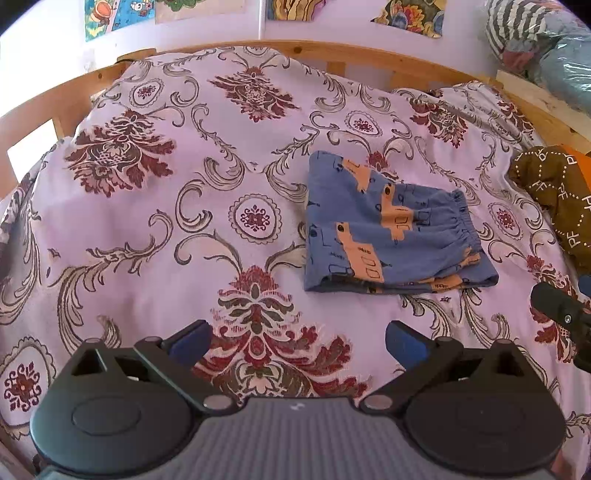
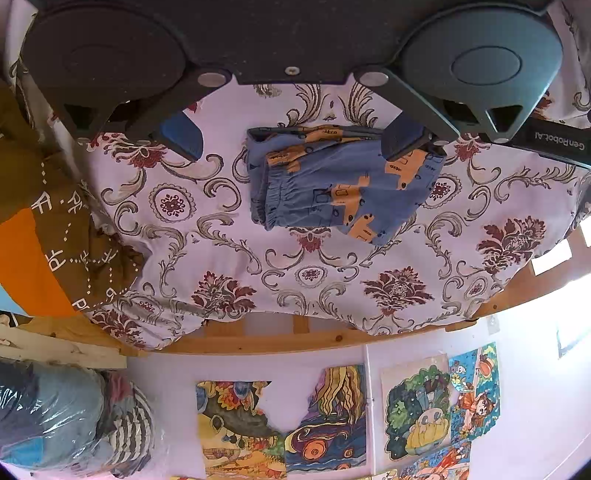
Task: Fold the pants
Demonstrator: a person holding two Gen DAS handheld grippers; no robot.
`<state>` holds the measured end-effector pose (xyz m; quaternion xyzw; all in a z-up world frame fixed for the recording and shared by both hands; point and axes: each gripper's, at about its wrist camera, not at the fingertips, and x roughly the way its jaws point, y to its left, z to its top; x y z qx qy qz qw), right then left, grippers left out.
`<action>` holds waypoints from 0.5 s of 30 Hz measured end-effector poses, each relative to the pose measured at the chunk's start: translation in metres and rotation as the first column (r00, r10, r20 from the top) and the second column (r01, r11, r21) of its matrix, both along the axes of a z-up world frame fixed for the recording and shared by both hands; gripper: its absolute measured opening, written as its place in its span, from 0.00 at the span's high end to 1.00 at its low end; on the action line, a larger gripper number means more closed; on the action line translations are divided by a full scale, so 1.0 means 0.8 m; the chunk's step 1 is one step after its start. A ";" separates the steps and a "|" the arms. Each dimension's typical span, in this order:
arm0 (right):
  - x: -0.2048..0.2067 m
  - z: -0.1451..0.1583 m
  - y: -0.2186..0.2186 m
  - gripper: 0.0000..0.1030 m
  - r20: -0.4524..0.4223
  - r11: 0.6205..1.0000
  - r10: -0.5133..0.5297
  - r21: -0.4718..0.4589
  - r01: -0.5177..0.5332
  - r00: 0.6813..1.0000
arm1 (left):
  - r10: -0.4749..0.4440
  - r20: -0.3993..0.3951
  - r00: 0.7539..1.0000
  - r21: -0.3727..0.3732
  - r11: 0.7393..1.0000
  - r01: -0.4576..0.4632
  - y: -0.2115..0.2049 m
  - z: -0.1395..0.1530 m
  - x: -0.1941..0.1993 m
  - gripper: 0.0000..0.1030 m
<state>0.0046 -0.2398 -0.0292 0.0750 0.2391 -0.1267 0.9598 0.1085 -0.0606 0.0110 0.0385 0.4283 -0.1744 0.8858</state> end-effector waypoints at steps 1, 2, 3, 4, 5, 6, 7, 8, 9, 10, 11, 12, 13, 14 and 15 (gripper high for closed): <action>0.000 0.000 0.000 0.01 -0.001 1.000 0.001 0.000 -0.001 1.000 | 0.000 0.001 1.000 0.001 1.000 0.000 0.000 0.000 0.000 0.00; 0.000 -0.001 0.000 0.01 -0.002 1.000 0.002 0.001 -0.002 1.000 | 0.001 0.002 1.000 0.002 1.000 -0.001 0.000 0.000 0.000 0.00; 0.000 -0.001 0.000 0.01 -0.003 1.000 0.002 0.002 -0.002 1.000 | 0.000 0.003 1.000 0.004 1.000 0.000 0.000 0.000 0.000 0.00; 0.000 -0.001 0.000 0.01 -0.004 1.000 0.002 0.002 -0.002 1.000 | -0.001 0.003 1.000 0.006 1.000 0.001 0.000 0.000 0.000 0.00; 0.000 -0.002 0.000 0.01 -0.003 1.000 0.002 0.003 -0.002 1.000 | -0.003 0.002 1.000 0.006 1.000 0.003 0.000 0.000 0.000 0.00; -0.001 -0.002 0.000 0.01 -0.004 1.000 0.003 0.003 -0.003 1.000 | -0.004 0.000 1.000 0.006 1.000 0.004 0.001 0.000 0.000 0.00; -0.001 -0.002 -0.001 0.01 -0.004 1.000 0.003 0.003 -0.003 1.000 | -0.006 -0.002 1.000 0.005 1.000 0.006 0.001 0.000 0.000 0.00; -0.001 -0.002 0.000 0.01 -0.003 1.000 0.002 0.003 -0.002 1.000 | -0.011 -0.004 1.000 0.003 1.000 0.011 0.000 0.000 0.001 0.00; -0.001 -0.002 0.000 0.01 -0.003 1.000 0.002 0.003 -0.002 1.000 | -0.015 -0.005 1.000 0.001 1.000 0.015 0.000 0.000 0.001 0.00; -0.001 -0.002 0.000 0.01 -0.003 1.000 0.003 0.004 -0.003 1.000 | -0.018 -0.003 1.000 0.002 1.000 0.018 0.000 0.000 0.000 0.00; -0.001 -0.002 0.000 0.01 -0.004 1.000 0.003 0.004 -0.003 1.000 | -0.019 -0.001 1.000 0.004 1.000 0.019 0.000 0.000 0.000 0.00; -0.001 -0.002 0.000 0.01 -0.003 1.000 0.003 0.003 -0.003 1.000 | -0.018 0.001 1.000 0.007 1.000 0.018 0.000 0.000 -0.001 0.00; -0.001 -0.002 0.000 0.01 -0.004 1.000 0.003 0.003 -0.003 1.000 | -0.019 0.002 1.000 0.011 1.000 0.019 0.000 0.000 -0.001 0.00; -0.001 -0.002 0.000 0.01 -0.003 1.000 0.003 0.003 -0.003 1.000 | -0.021 0.002 1.000 0.012 1.000 0.021 0.000 0.000 0.000 0.00; -0.001 -0.002 0.000 0.01 -0.004 1.000 0.003 0.004 -0.003 1.000 | -0.023 0.001 1.000 0.012 1.000 0.023 0.000 0.000 -0.001 0.00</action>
